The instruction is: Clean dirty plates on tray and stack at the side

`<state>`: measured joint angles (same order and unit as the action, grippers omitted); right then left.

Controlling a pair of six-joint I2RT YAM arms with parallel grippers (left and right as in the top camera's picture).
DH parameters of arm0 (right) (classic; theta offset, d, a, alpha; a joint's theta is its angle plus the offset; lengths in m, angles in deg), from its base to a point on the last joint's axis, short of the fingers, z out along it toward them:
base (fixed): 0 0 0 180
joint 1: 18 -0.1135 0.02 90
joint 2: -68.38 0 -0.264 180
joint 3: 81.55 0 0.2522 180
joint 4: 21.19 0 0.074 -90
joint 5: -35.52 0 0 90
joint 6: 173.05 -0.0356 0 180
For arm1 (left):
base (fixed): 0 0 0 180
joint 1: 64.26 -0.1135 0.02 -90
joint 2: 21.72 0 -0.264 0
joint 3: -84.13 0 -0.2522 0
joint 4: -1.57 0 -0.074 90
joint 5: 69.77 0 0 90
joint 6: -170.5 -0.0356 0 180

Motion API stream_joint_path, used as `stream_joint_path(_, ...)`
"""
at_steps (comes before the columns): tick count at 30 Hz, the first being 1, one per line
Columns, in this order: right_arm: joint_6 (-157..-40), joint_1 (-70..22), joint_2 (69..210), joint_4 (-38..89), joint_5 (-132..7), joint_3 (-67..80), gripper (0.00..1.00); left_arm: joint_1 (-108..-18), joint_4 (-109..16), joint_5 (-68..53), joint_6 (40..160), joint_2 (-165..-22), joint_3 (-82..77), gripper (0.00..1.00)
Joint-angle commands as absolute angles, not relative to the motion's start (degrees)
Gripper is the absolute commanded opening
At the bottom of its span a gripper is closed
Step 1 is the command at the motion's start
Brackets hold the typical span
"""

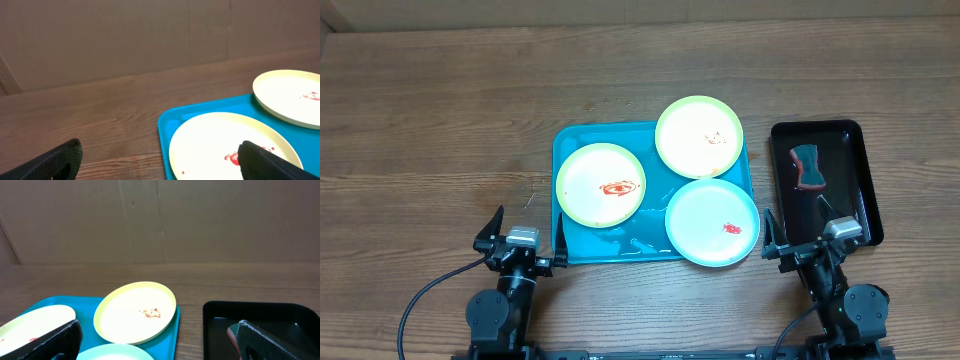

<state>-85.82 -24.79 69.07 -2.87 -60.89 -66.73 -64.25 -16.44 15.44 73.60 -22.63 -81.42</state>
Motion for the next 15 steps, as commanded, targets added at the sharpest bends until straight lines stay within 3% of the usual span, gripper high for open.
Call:
stream_joint_path(1, -85.9, -25.03, 68.57, -2.8, -60.59, -67.06, 1.0, -63.92, -16.0, 16.22, 71.22, -21.97, -81.72, 1.0)
stream_joint_path(10, -85.93, -25.03, 73.05, -0.01, -61.07, -58.27, 1.0, -63.92, -21.79, 12.7, 71.26, -25.12, -71.8, 1.0)
stream_joint_path(15, -86.01, -25.01, 84.28, 5.72, -60.65, -43.67, 1.0, -63.92, -30.86, 11.39, 71.22, -35.09, -57.35, 1.0)
